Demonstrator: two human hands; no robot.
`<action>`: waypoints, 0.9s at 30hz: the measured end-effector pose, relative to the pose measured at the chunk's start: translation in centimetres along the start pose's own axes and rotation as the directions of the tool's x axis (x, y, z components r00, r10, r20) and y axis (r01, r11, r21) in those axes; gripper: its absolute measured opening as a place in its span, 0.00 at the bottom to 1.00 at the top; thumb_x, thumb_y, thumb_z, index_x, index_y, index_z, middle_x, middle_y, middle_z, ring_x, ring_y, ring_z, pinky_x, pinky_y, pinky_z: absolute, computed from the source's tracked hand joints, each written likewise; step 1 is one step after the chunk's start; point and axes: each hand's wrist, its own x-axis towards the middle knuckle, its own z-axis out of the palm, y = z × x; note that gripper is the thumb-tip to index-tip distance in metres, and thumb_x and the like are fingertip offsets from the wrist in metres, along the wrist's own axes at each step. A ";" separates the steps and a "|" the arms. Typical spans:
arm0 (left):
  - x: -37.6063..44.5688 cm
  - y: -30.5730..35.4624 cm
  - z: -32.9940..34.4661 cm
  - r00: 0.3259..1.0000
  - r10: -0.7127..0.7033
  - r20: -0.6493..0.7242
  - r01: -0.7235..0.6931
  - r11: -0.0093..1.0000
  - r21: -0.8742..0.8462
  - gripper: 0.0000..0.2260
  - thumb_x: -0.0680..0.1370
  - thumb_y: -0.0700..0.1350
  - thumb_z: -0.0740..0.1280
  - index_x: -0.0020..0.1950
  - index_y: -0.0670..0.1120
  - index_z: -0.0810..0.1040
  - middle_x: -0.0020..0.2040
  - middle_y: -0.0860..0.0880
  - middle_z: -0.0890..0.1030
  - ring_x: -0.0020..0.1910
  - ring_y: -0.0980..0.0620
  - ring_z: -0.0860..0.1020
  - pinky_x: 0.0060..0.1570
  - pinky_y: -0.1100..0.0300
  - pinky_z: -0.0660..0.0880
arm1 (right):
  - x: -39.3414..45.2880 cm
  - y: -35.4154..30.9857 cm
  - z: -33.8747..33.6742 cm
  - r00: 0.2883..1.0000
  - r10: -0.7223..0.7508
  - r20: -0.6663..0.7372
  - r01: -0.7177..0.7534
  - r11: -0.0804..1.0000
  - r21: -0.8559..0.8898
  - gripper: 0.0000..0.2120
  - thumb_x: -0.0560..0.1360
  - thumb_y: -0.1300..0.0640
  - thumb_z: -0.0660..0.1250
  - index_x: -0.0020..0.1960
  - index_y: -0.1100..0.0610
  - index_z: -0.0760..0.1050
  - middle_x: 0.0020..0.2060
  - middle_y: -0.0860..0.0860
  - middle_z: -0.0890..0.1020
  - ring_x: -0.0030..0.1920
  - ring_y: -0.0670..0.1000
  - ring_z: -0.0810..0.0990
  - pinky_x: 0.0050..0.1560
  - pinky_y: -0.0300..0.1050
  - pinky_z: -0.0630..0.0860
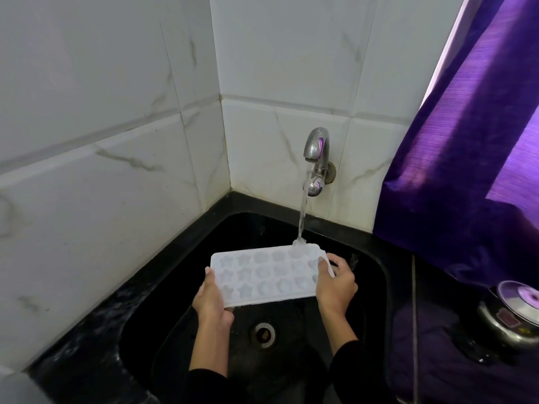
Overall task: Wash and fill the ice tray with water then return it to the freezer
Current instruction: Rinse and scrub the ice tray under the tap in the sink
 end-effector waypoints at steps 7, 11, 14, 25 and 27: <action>0.5 0.7 -1.1 0.998 0.034 -0.044 -0.035 0.999 -0.028 0.12 0.79 0.52 0.64 0.56 0.45 0.73 0.45 0.45 0.80 0.44 0.44 0.80 0.47 0.46 0.77 | -0.6 -0.1 1.5 0.997 -0.028 0.066 0.030 0.999 -0.031 0.07 0.77 0.58 0.67 0.54 0.56 0.79 0.44 0.51 0.80 0.46 0.50 0.79 0.41 0.38 0.76; 0.8 1.4 -1.0 0.997 0.040 -0.060 -0.043 0.998 -0.054 0.12 0.79 0.51 0.63 0.56 0.45 0.73 0.43 0.45 0.79 0.42 0.45 0.79 0.48 0.45 0.77 | -0.3 -0.5 2.6 0.994 -0.035 0.099 0.040 0.998 -0.056 0.06 0.77 0.58 0.67 0.53 0.56 0.78 0.39 0.47 0.79 0.39 0.45 0.79 0.37 0.39 0.78; 1.0 1.8 -0.8 0.997 0.040 -0.071 -0.045 0.997 -0.069 0.11 0.79 0.51 0.63 0.56 0.45 0.72 0.46 0.44 0.79 0.44 0.43 0.80 0.47 0.45 0.77 | 0.1 -0.9 3.3 0.992 -0.041 0.118 0.054 0.992 -0.114 0.06 0.77 0.56 0.66 0.53 0.55 0.78 0.35 0.44 0.78 0.38 0.49 0.82 0.43 0.51 0.82; 2.0 2.0 2.1 0.998 0.014 -0.054 -0.018 0.998 -0.062 0.10 0.79 0.51 0.63 0.56 0.47 0.72 0.43 0.46 0.79 0.42 0.45 0.80 0.47 0.45 0.78 | 3.6 -3.5 3.3 0.992 -0.044 0.120 0.086 0.924 -0.372 0.10 0.77 0.53 0.64 0.56 0.53 0.77 0.52 0.50 0.82 0.48 0.51 0.77 0.46 0.42 0.69; 2.0 1.8 2.8 0.999 0.010 -0.035 -0.012 0.998 -0.056 0.12 0.79 0.51 0.63 0.58 0.46 0.73 0.47 0.45 0.80 0.46 0.44 0.80 0.47 0.45 0.78 | 4.9 -4.4 3.4 0.989 -0.102 0.104 0.134 0.921 -0.367 0.12 0.77 0.52 0.65 0.58 0.55 0.76 0.56 0.51 0.81 0.54 0.53 0.79 0.49 0.42 0.70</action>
